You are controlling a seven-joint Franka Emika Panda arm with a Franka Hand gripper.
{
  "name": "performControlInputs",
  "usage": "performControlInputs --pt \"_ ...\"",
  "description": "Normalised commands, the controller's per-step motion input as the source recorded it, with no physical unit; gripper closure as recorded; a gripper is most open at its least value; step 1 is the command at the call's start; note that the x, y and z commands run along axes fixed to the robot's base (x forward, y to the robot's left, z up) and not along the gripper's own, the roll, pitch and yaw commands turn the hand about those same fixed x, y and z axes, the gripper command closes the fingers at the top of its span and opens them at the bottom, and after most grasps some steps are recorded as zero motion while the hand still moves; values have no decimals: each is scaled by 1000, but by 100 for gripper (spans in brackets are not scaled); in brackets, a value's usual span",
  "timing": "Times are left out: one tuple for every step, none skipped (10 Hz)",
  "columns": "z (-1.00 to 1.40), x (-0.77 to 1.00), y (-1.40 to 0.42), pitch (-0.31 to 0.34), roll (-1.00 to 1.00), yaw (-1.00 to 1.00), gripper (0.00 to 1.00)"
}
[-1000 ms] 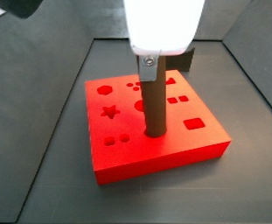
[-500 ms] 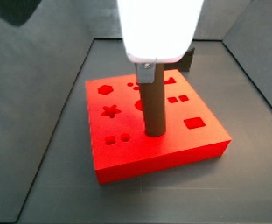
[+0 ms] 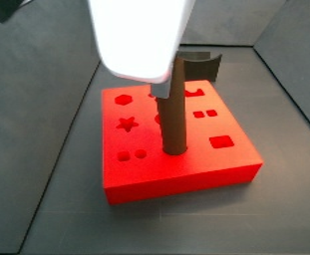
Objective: Pick up the oval object. Move up. Place the oval object on the fixture. Regrasp the oval object. Move to above the board. Insert the oval object.
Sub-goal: Insert the oval object.
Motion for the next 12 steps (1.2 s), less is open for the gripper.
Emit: performControlInputs --pt "-137 0 83 0 -176 -123 100" --pt "-286 0 160 -80 -180 0 100" --pt "-451 -6 49 -4 0 337 100" --pt "-229 0 0 226 343 466 100" --pt "0 131 154 500 176 -143 100" --pt "6 0 174 500 53 -354 100" --pt "0 0 117 500 0 -414 100" --pt "0 -6 83 500 0 -534 100" --pt "0 0 63 500 -4 -554 100" --pt "0 243 -14 356 0 -406 100" --pt "11 249 -157 233 134 -20 100" --pt "77 220 -143 469 313 -74 100"
